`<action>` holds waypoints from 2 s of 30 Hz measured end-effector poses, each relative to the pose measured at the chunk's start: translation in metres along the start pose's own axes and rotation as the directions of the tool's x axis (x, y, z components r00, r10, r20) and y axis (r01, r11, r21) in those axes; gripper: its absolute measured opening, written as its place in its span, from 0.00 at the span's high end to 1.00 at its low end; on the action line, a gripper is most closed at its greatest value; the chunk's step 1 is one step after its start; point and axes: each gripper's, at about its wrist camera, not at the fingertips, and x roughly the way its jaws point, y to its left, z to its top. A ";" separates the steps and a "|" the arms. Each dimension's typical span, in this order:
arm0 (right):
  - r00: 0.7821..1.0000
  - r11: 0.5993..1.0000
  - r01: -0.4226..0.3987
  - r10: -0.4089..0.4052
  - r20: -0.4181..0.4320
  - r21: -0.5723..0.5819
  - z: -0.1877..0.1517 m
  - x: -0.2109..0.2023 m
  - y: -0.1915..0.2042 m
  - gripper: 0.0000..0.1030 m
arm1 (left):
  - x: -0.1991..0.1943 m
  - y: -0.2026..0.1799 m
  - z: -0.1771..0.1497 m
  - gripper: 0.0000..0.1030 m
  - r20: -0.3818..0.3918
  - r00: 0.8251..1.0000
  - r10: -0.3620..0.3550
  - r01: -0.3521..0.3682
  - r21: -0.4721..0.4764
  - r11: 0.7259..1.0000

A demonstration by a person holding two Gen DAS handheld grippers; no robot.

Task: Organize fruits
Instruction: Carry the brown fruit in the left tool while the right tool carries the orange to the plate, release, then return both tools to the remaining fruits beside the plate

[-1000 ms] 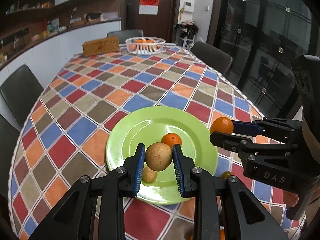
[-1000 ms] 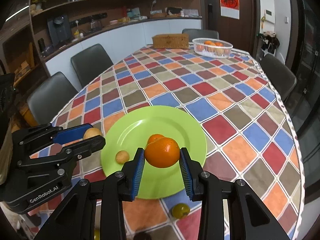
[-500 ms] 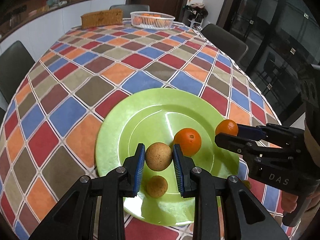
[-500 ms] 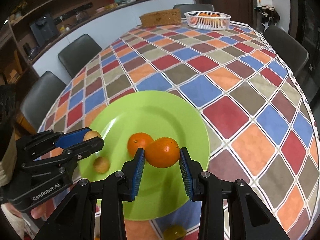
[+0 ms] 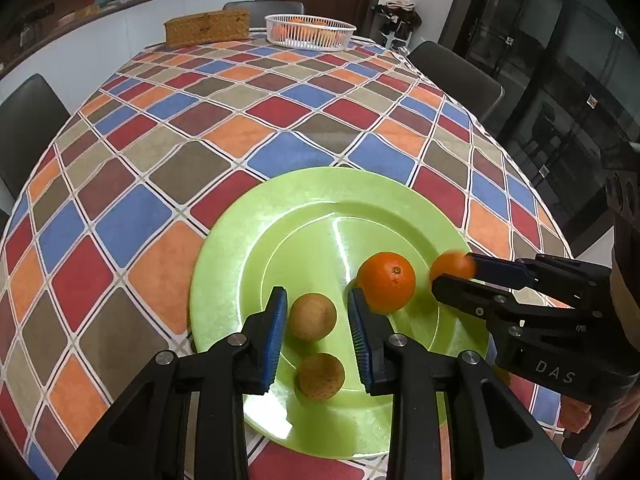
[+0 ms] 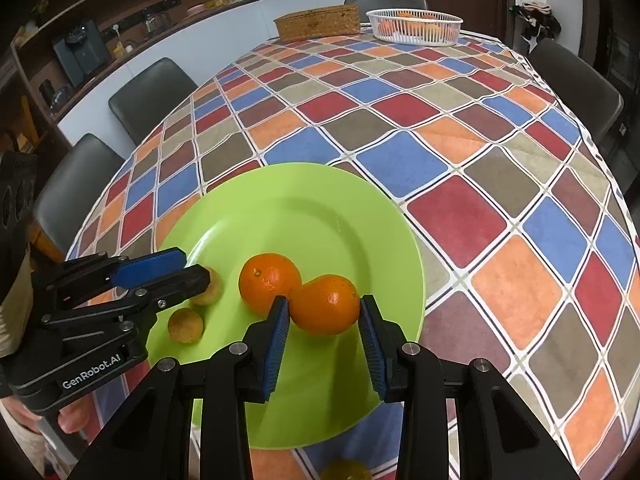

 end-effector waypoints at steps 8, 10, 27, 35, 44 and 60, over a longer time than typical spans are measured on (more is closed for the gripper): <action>1.000 1.000 0.001 -0.001 0.031 -0.005 -0.006 -0.020 0.006 0.63 | -0.030 -0.009 -0.007 0.66 0.062 0.998 0.023 -0.025 0.036 0.999; 0.999 1.000 0.009 -0.008 0.052 -0.016 -0.010 -0.030 0.010 0.63 | -0.039 -0.013 -0.010 0.66 0.082 0.996 0.025 -0.029 0.051 0.998; 0.951 0.983 0.134 -0.093 0.294 -0.122 -0.063 -0.137 0.056 0.56 | -0.144 -0.038 -0.074 0.44 0.282 0.958 0.045 -0.090 0.149 0.985; 0.928 0.980 0.143 -0.085 0.363 -0.136 -0.102 -0.172 0.076 0.47 | -0.178 -0.050 -0.118 0.36 0.339 0.939 0.051 -0.123 0.194 0.973; 0.902 0.978 0.164 -0.096 0.421 -0.128 -0.149 -0.193 0.093 0.39 | -0.205 -0.057 -0.163 0.28 0.397 0.916 0.060 -0.167 0.241 0.956; 0.914 0.972 0.180 -0.109 0.391 -0.151 -0.214 -0.180 0.114 0.39 | -0.188 -0.058 -0.208 0.25 0.384 0.922 -0.037 -0.129 0.398 0.908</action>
